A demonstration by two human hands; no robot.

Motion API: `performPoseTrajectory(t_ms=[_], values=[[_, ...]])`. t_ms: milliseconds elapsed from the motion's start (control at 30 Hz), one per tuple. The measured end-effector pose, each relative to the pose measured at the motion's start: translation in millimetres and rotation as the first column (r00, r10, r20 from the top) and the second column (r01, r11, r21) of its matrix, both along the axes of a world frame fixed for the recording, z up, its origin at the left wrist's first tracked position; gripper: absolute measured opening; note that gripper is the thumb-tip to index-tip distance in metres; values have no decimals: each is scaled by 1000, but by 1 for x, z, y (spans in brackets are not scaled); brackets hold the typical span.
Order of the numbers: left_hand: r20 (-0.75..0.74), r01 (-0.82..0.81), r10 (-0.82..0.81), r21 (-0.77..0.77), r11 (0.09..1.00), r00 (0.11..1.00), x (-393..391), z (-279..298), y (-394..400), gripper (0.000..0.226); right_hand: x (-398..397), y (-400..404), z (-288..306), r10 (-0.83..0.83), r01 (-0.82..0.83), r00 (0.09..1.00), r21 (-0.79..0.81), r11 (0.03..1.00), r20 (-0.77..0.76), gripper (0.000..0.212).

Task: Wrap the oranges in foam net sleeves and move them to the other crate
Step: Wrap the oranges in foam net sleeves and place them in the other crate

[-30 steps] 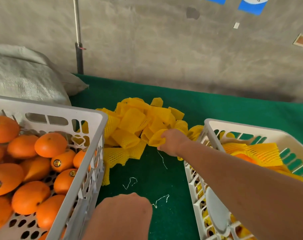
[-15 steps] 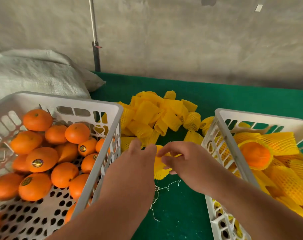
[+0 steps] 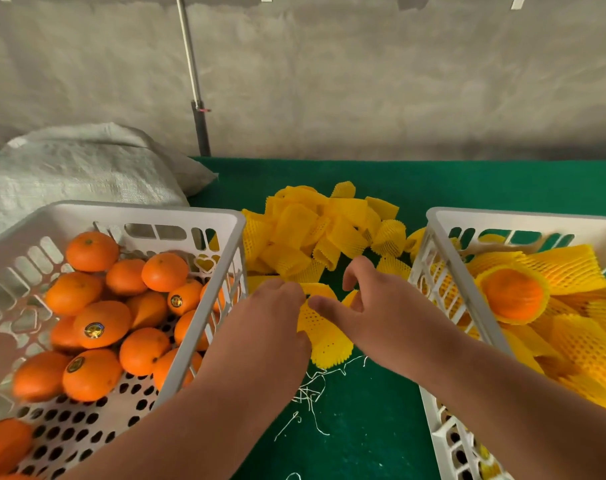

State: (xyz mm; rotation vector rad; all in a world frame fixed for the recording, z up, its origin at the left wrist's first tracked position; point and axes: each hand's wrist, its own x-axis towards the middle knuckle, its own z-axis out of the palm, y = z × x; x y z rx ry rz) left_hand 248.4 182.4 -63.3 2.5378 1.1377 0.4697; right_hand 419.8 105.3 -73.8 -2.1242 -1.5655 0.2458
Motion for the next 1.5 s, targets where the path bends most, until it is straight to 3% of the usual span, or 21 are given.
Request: performPoseTrajectory(t_ms=[133, 300, 433, 500, 667, 767, 900, 1033, 1167, 1300, 1500], values=[[75, -27, 30, -36, 999, 997, -2, 1, -1, 30, 0, -2, 6, 48, -49, 998, 16, 999, 50, 32], [124, -97, 103, -57, 994, 987, -5, 2, 2, 42, -4, -5, 11, 220, -224, 974, 79, 971, 50, 29], [82, -106, 113, -82, 991, 990, -7, 7, 7, 50, -12, -6, 16, 415, -416, 909, 18, 909, 33, 20], [57, -88, 94, -99, 991, 994, -6, 10, 9, 49, -13, -6, 17, 447, -447, 892, -14, 894, 62, 33], [103, 54, -41, -128, 990, 994, 1, 7, 4, 62, -11, -5, 12, 366, -357, 924, -89, 930, 110, 39], [133, 98, -80, -129, 987, 988, 0, 3, 2, 59, -9, -3, 13, 216, -217, 974, 9, 976, 73, 21], [192, 142, -115, -136, 980, 975, 1, 4, -2, 59, -9, -3, 16, 67, -77, 994, 122, 990, 85, 37], [215, 111, -70, -185, 976, 974, 1, 3, -2, 61, -9, -2, 15, 111, -116, 992, 93, 989, 59, 39], [200, -16, 48, -161, 987, 979, -2, 3, 4, 56, -11, -2, 12, 206, -206, 979, 34, 978, -3, 18], [214, -26, 54, -128, 991, 975, -1, 4, 0, 40, -10, 1, 10, 243, -244, 968, 3, 970, -53, 51], [304, -59, 73, -53, 997, 950, -4, 12, -2, 25, -3, 4, 1, 236, -236, 972, -7, 972, -13, 70]])
